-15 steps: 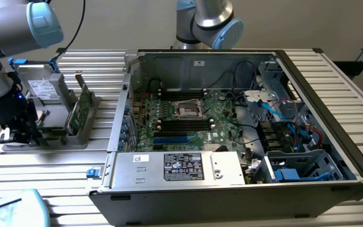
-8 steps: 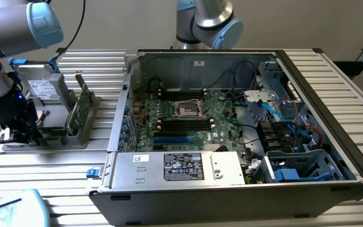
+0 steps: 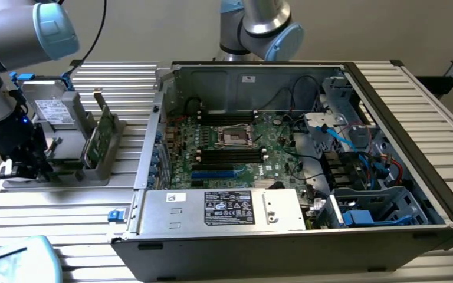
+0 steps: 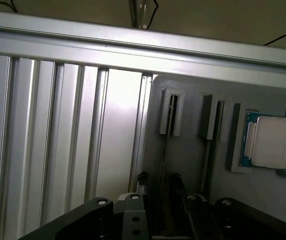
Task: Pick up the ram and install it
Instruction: 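Pick up the ram and move it above insertion slot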
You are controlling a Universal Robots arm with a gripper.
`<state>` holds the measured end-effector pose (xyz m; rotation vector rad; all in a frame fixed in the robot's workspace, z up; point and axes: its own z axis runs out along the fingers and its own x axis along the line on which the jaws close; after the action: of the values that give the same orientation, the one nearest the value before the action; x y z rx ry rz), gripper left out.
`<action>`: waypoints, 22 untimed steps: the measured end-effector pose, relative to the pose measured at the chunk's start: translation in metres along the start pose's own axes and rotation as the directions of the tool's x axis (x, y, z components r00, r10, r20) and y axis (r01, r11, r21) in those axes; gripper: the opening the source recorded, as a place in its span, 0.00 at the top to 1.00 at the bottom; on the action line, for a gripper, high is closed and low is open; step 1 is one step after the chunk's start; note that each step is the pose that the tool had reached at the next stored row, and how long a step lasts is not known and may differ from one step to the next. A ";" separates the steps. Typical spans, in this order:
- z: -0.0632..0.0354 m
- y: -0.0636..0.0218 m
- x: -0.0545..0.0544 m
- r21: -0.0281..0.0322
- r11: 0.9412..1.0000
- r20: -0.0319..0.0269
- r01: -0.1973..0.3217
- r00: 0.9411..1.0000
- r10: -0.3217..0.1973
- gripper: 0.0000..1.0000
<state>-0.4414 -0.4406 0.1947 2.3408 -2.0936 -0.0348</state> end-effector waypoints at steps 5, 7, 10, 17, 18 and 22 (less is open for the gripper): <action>0.0000 0.0000 0.000 0.000 1.000 0.000 0.000 1.000 0.000 0.84; 0.0000 0.0000 0.000 0.000 1.000 0.000 0.000 1.000 0.000 0.85; 0.0000 0.0000 0.000 0.000 1.000 0.000 0.000 1.000 0.000 0.85; 0.0000 -0.0001 0.000 0.000 1.000 0.000 0.000 1.000 0.000 0.85; 0.0000 -0.0004 0.000 0.000 1.000 0.000 0.000 1.000 0.000 0.85; -0.0010 -0.0027 0.000 -0.003 1.000 0.000 0.000 1.000 0.000 0.85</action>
<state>-0.4387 -0.4406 0.1957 2.3390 -2.0920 -0.0389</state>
